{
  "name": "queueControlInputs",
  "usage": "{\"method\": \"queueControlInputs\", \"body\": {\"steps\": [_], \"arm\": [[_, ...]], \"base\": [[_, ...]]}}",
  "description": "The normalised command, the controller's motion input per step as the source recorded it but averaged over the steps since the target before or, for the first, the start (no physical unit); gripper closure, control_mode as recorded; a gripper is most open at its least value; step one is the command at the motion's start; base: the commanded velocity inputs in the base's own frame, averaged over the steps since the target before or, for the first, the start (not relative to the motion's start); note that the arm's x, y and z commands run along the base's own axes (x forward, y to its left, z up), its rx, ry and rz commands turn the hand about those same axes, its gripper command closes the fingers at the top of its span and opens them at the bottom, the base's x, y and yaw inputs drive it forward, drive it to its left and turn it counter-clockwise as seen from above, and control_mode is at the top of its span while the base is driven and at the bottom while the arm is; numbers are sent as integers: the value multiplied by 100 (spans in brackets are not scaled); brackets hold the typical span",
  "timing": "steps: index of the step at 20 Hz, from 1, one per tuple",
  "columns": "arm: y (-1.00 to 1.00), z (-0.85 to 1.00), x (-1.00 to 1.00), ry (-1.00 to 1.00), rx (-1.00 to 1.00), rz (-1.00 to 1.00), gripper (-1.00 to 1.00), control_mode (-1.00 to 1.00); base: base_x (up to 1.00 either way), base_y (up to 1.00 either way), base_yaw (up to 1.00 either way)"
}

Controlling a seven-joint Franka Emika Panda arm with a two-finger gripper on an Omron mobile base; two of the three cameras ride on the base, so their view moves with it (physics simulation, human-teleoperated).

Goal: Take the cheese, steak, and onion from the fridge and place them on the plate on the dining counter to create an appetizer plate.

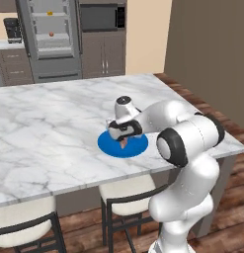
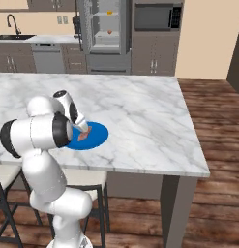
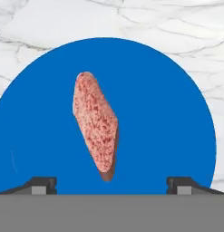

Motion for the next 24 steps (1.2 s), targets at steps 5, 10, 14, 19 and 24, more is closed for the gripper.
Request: {"method": "queueControlInputs", "body": {"steps": [5, 10, 14, 19, 24], "arm": [[-41, 100, -100, -5, 0, 0, -100, -100], [-59, 92, -100, -11, 2, 14, -100, -100], [-30, 53, -100, -12, 0, 38, -100, -100], [-22, 34, -100, -12, 0, 48, -100, -100], [-16, 21, -100, -15, 0, 48, -100, -100]], "base": [[0, 0, 0], [0, 0, 0], [0, 0, 0], [0, 0, 0], [0, 0, 0]]}}
